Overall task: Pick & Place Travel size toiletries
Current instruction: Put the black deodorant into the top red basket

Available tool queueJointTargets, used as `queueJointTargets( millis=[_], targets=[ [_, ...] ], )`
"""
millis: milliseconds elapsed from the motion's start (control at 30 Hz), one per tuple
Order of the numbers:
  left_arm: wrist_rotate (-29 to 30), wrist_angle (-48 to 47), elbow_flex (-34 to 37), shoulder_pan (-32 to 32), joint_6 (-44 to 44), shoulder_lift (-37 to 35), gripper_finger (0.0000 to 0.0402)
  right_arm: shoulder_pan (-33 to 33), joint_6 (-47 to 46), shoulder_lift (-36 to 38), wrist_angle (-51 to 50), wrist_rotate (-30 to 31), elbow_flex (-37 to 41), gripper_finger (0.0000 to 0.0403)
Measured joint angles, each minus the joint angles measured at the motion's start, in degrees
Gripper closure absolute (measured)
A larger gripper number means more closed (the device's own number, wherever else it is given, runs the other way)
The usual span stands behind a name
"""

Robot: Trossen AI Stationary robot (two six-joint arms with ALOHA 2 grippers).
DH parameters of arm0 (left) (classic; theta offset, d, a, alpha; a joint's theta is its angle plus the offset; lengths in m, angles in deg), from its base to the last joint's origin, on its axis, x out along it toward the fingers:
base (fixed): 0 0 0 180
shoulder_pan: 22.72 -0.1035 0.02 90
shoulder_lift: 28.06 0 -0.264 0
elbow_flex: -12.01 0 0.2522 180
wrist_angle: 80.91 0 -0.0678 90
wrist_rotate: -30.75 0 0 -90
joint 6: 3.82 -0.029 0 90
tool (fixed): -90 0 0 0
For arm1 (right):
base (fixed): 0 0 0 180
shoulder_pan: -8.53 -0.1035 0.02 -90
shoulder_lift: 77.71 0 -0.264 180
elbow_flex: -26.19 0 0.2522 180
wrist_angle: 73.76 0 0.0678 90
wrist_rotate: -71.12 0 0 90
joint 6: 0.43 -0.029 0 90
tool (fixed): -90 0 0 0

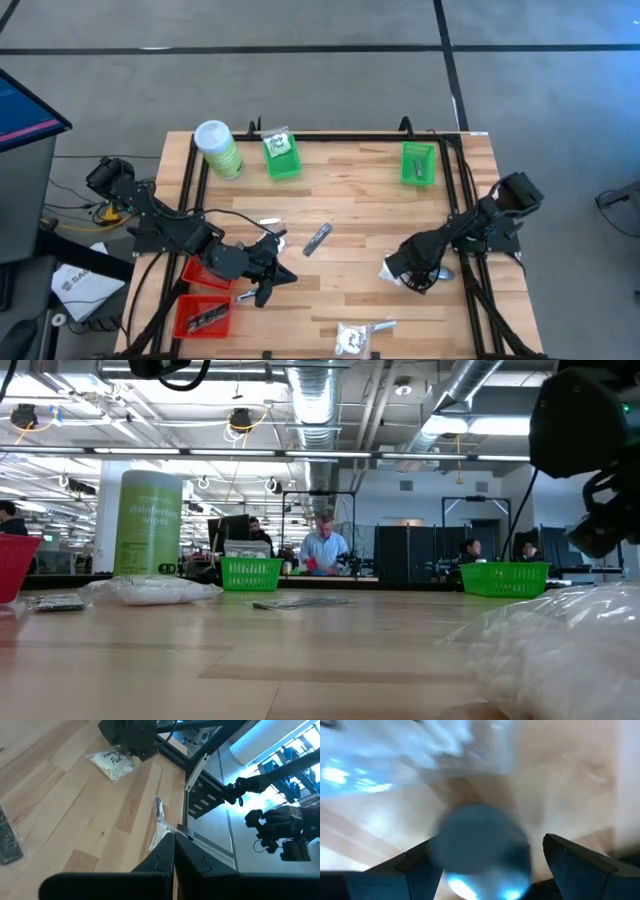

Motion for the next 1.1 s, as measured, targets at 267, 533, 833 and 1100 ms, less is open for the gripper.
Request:
queueJointTargets(
  millis=[267,533,833,1100],
  targets=[
    [0.0,0.1,0.0,0.2,0.1,0.0,0.0401,1.5,-1.8,-1.1,2.9,1.8,-3.0,0.0085],
    [0.0,0.3,0.0,0.0,0.0,0.0,0.0401,3.2,-1.9,1.3,10.0,5.9,-8.8,0.0085],
    [-0.3,0.4,0.0,0.2,-0.1,0.0,0.0401,2.2,4.0,1.6,-13.8,11.4,-14.8,0.0085],
    [-0.2,0.8,0.0,1.4,0.0,0.0,0.0401,-5.0,4.5,2.0,-12.7,7.4,-11.6,0.0085]
  ],
)
